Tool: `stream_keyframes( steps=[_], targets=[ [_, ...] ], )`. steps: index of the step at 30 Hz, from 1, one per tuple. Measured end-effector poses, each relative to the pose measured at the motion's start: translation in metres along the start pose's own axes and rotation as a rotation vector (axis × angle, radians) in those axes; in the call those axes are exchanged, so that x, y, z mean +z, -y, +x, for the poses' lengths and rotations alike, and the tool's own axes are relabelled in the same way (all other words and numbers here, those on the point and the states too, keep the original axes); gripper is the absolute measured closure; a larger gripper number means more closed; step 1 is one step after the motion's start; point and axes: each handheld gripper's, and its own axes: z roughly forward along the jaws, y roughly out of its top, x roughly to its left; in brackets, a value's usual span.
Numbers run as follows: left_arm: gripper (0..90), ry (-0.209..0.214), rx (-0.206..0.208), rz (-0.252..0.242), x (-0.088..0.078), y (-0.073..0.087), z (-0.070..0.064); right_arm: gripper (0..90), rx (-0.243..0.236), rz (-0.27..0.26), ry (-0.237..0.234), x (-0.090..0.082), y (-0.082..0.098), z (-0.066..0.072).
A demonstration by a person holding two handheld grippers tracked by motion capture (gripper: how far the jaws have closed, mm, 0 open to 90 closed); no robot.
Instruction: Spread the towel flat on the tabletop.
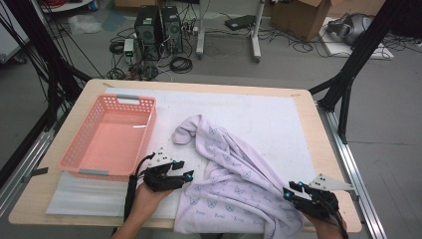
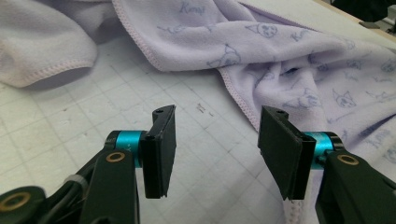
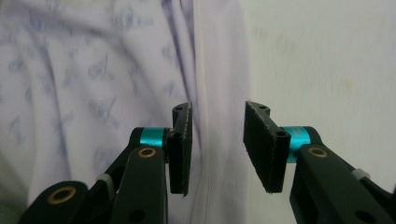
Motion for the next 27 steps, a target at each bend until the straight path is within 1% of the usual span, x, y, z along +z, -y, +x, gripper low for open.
stream_keyframes(
  steps=[1,2,5,6,9,10,12,13,14,15,16,17,18,20,22,25,27],
  targets=[
    [46.6,0.001,-0.003,0.002,0.001,0.000,0.000,61.4,-0.007,-0.007,0.002,0.006,-0.006,0.000],
    [46.2,0.001,-0.004,0.001,0.002,0.000,0.000,61.3,-0.025,-0.013,0.009,0.014,-0.012,0.001],
    [46.2,0.000,0.001,-0.001,0.002,0.000,0.001,61.4,-0.059,-0.020,0.014,0.044,-0.035,0.002],
    [46.0,-0.003,0.000,-0.004,0.001,0.000,0.001,61.6,-0.069,-0.018,0.010,0.056,-0.043,0.003],
    [45.8,-0.005,-0.004,-0.013,-0.001,0.000,0.003,62.3,-0.093,-0.003,-0.032,0.091,-0.067,0.007],
    [45.7,-0.006,-0.006,-0.015,-0.001,0.001,0.004,62.4,-0.103,0.013,-0.041,0.102,-0.074,0.010],
    [45.4,-0.010,-0.005,-0.011,-0.001,0.001,0.004,64.0,-0.124,0.061,-0.037,0.121,-0.082,0.013],
    [45.3,-0.008,-0.004,-0.009,-0.001,0.002,0.005,66.1,-0.136,0.079,-0.030,0.128,-0.085,0.014],
    [45.2,-0.007,-0.006,-0.009,-0.001,0.002,0.004,72.0,-0.139,0.101,-0.023,0.134,-0.086,0.014],
    [45.1,-0.007,0.001,-0.008,-0.001,0.002,0.004,79.6,-0.134,0.114,-0.019,0.137,-0.086,0.012],
    [45.1,-0.007,0.005,-0.008,-0.001,0.002,0.003,83.7,-0.133,0.122,-0.022,0.139,-0.086,0.009],
    [45.1,-0.005,0.002,-0.008,-0.001,0.002,0.003,84.9,-0.121,0.127,-0.016,0.138,-0.085,0.007],
    [45.1,-0.005,0.005,-0.006,-0.001,0.002,0.002,85.6,-0.103,0.123,-0.019,0.137,-0.085,0.004],
    [45.0,-0.005,0.005,-0.007,-0.001,0.003,0.002,86.0,-0.092,0.098,-0.013,0.130,-0.084,0.000],
    [45.1,-0.009,0.003,-0.007,-0.001,0.002,0.003,86.1,-0.068,0.069,-0.007,0.121,-0.084,-0.005],
    [45.1,-0.012,0.003,-0.010,-0.002,0.002,0.003,86.2,-0.026,0.036,0.041,0.107,-0.079,-0.016],
    [45.1,-0.013,0.001,-0.011,-0.004,0.002,0.003,86.2,0.014,0.019,0.075,0.097,-0.074,-0.026]
  ],
)
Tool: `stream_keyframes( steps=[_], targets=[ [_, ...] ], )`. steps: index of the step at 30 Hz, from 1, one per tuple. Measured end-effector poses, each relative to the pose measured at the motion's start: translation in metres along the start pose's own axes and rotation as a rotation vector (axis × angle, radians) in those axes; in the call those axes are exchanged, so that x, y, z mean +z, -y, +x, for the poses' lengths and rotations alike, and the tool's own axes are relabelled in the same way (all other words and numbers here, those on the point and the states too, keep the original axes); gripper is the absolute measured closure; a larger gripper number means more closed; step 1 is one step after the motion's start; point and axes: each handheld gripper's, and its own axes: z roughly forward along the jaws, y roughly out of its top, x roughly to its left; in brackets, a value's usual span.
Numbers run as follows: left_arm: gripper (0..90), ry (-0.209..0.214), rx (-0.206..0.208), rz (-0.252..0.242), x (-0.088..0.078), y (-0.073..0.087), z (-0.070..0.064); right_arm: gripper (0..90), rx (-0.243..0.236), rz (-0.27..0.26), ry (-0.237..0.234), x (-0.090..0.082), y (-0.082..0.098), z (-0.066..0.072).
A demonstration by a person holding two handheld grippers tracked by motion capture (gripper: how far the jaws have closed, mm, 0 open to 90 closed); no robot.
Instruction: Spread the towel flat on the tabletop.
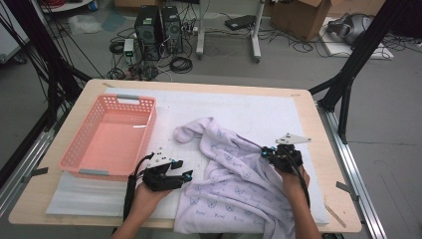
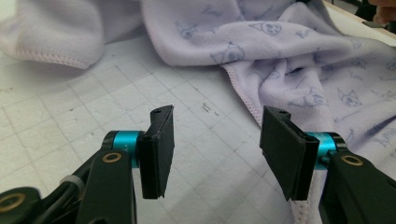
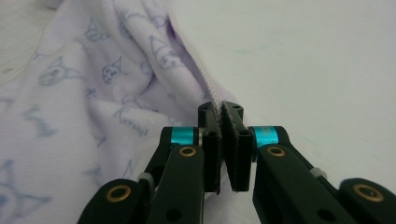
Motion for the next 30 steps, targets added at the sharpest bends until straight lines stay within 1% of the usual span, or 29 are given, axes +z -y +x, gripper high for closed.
stream_keyframes(
  steps=[1,3,4,6,7,9,10,11,13,16,17,19,20,22,24,25,27,30],
  targets=[
    [45.1,0.000,-0.004,-0.002,0.000,0.000,0.000,86.2,0.022,-0.009,0.007,-0.005,0.004,-0.006],
    [45.1,-0.002,-0.003,-0.001,0.000,0.000,0.001,86.3,0.061,-0.021,0.037,-0.018,0.013,-0.017],
    [45.1,-0.002,-0.006,-0.001,0.000,0.000,0.001,86.3,0.072,-0.024,0.054,-0.024,0.017,-0.023],
    [45.1,0.000,-0.002,-0.002,0.000,0.000,0.001,86.2,0.081,-0.016,0.090,-0.035,0.026,-0.029],
    [45.1,0.000,-0.001,-0.001,0.000,0.000,0.001,86.2,0.086,-0.009,0.123,-0.043,0.032,-0.032],
    [45.1,0.003,-0.003,0.001,0.001,0.000,0.001,86.2,0.089,0.007,0.166,-0.054,0.043,-0.038],
    [45.1,0.006,0.000,0.002,0.002,0.000,0.001,86.1,0.104,0.015,0.179,-0.059,0.048,-0.040],
    [45.1,0.010,-0.004,0.007,0.003,-0.001,0.001,85.8,0.116,0.023,0.183,-0.062,0.053,-0.043],
    [44.5,0.017,-0.002,0.010,0.005,-0.002,0.001,82.7,0.131,0.010,0.184,-0.067,0.061,-0.045],
    [43.8,0.020,0.000,0.018,0.010,-0.011,0.002,71.1,0.132,-0.035,0.180,-0.070,0.066,-0.044],
    [43.3,0.020,-0.002,0.019,0.013,-0.015,0.003,68.0,0.136,-0.051,0.186,-0.071,0.065,-0.043],
    [42.8,0.016,-0.010,0.014,0.019,-0.024,0.004,67.1,0.138,-0.091,0.180,-0.076,0.063,-0.042],
    [42.4,0.014,-0.008,0.016,0.023,-0.029,0.004,67.1,0.139,-0.107,0.179,-0.078,0.062,-0.042],
    [41.9,0.016,-0.002,0.031,0.032,-0.038,0.004,67.3,0.134,-0.129,0.171,-0.082,0.062,-0.041],
    [41.5,0.024,-0.007,0.025,0.043,-0.047,0.002,67.4,0.137,-0.141,0.168,-0.084,0.062,-0.041],
    [41.4,0.030,-0.003,0.029,0.050,-0.052,0.001,67.4,0.145,-0.141,0.161,-0.084,0.062,-0.041],
    [41.5,0.039,0.015,0.049,0.064,-0.062,-0.003,67.3,0.148,-0.142,0.160,-0.083,0.064,-0.042],
    [41.9,0.056,0.044,0.065,0.087,-0.076,-0.010,66.8,0.156,-0.138,0.149,-0.082,0.065,-0.042]
  ],
)
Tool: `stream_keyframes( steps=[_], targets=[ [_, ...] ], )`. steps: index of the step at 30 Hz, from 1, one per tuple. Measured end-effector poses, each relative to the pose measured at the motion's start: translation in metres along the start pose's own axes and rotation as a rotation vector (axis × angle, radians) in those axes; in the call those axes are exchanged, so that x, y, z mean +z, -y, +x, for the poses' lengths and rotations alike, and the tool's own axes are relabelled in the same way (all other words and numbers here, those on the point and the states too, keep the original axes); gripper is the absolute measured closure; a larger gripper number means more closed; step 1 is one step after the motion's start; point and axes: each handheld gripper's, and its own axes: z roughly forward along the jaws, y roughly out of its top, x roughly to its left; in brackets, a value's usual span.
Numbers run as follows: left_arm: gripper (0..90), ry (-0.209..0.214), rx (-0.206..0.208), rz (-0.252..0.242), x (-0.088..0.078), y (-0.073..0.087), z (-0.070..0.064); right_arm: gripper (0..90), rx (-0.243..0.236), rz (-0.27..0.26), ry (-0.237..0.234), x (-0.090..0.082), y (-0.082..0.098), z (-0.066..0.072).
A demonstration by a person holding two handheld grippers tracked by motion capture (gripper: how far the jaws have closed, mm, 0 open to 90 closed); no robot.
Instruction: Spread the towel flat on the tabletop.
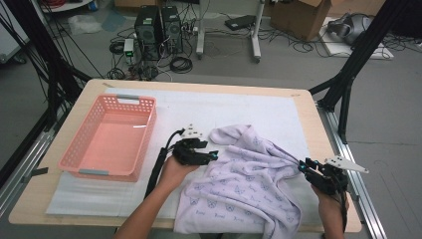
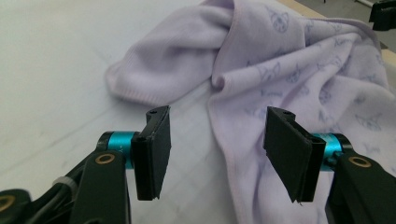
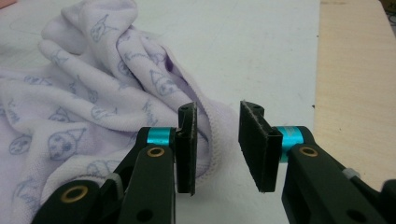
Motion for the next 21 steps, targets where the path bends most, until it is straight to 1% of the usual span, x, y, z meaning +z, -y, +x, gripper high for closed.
stream_keyframes(
  steps=[2,3,5,6,7,8,9,10,11,12,13,14,15,16,17,18,20,21],
  targets=[
    [42.1,0.008,0.006,0.013,0.016,-0.008,-0.004,65.2,-0.003,0.000,-0.005,0.000,0.000,0.001],
    [42.1,0.014,0.011,0.024,0.024,-0.011,-0.006,64.4,0.003,-0.002,-0.009,0.001,0.000,0.001],
    [41.9,0.016,0.035,0.055,0.038,-0.015,-0.011,63.0,0.004,-0.005,-0.015,0.001,0.000,0.002],
    [41.4,0.012,0.049,0.069,0.048,-0.017,-0.015,62.0,0.001,-0.002,-0.017,0.001,0.000,0.003],
    [40.7,0.006,0.067,0.096,0.056,-0.019,-0.018,60.9,0.001,-0.001,-0.023,0.002,0.000,0.003],
    [40.0,0.002,0.079,0.112,0.064,-0.020,-0.021,59.2,0.005,0.004,-0.027,0.002,0.001,0.004],
    [40.0,0.001,0.091,0.124,0.070,-0.021,-0.024,57.6,0.007,0.006,-0.029,0.003,0.001,0.005],
    [40.2,-0.004,0.095,0.132,0.077,-0.021,-0.027,56.6,0.002,0.010,-0.031,0.004,0.001,0.006],
    [40.5,-0.014,0.098,0.154,0.083,-0.020,-0.029,55.8,0.001,0.013,-0.027,0.005,0.002,0.007],
    [42.3,-0.021,0.115,0.183,0.088,-0.018,-0.031,55.8,-0.006,0.016,-0.028,0.007,0.002,0.007],
    [50.4,-0.033,0.143,0.192,0.090,-0.016,-0.033,55.9,-0.013,0.022,-0.027,0.008,0.003,0.007],
    [54.9,-0.047,0.149,0.183,0.090,-0.016,-0.035,55.8,-0.015,0.030,-0.023,0.009,0.004,0.008],
    [70.0,-0.017,0.149,0.187,0.087,-0.016,-0.035,55.8,-0.012,0.037,-0.024,0.010,0.005,0.008],
    [80.2,-0.029,0.184,0.203,0.085,-0.017,-0.036,55.8,-0.009,0.044,-0.024,0.011,0.006,0.007],
    [81.4,-0.028,0.200,0.209,0.081,-0.016,-0.037,55.8,-0.009,0.046,-0.024,0.012,0.007,0.007],
    [82.4,-0.027,0.210,0.200,0.075,-0.014,-0.038,55.9,-0.008,0.050,-0.026,0.013,0.007,0.006],
    [82.8,-0.019,0.195,0.181,0.062,-0.008,-0.036,55.8,-0.008,0.055,-0.027,0.013,0.008,0.006],
    [82.8,-0.014,0.177,0.168,0.055,-0.004,-0.034,55.8,-0.007,0.055,-0.027,0.014,0.008,0.007]
  ],
)
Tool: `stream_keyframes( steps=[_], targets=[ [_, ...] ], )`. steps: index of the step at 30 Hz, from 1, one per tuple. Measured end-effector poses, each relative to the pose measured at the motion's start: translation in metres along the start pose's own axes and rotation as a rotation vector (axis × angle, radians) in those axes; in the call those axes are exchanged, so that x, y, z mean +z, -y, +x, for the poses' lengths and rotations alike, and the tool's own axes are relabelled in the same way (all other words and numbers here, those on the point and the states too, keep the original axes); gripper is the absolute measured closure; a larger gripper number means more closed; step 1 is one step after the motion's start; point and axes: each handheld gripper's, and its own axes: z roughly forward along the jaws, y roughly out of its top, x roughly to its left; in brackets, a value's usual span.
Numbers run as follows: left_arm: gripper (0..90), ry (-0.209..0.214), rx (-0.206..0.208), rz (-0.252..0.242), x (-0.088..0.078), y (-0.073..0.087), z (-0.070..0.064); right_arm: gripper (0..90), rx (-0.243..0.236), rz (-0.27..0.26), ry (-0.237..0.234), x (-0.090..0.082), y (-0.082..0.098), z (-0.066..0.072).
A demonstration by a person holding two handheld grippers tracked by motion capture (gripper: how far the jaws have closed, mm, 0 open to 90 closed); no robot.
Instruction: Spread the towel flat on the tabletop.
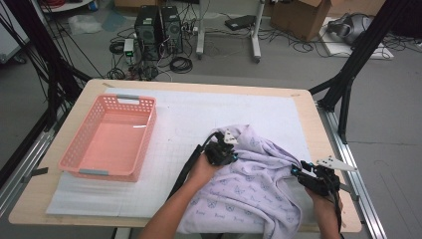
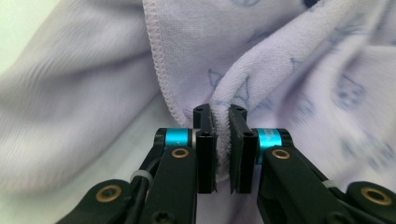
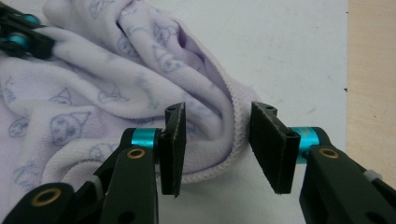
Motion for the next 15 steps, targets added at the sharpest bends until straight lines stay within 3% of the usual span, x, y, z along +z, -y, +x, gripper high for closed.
stream_keyframes(
  steps=[4,8,15],
  targets=[
    [82.8,0.028,-0.010,-0.029,-0.034,0.025,0.001,55.7,0.002,-0.004,-0.019,0.001,-0.002,0.004],
    [82.8,0.025,-0.027,-0.062,-0.068,0.055,0.004,55.4,-0.018,-0.008,-0.046,0.004,-0.007,0.013],
    [82.8,0.024,-0.077,-0.114,-0.122,0.109,0.005,52.9,-0.013,-0.044,-0.106,0.009,-0.020,0.030]
  ],
)
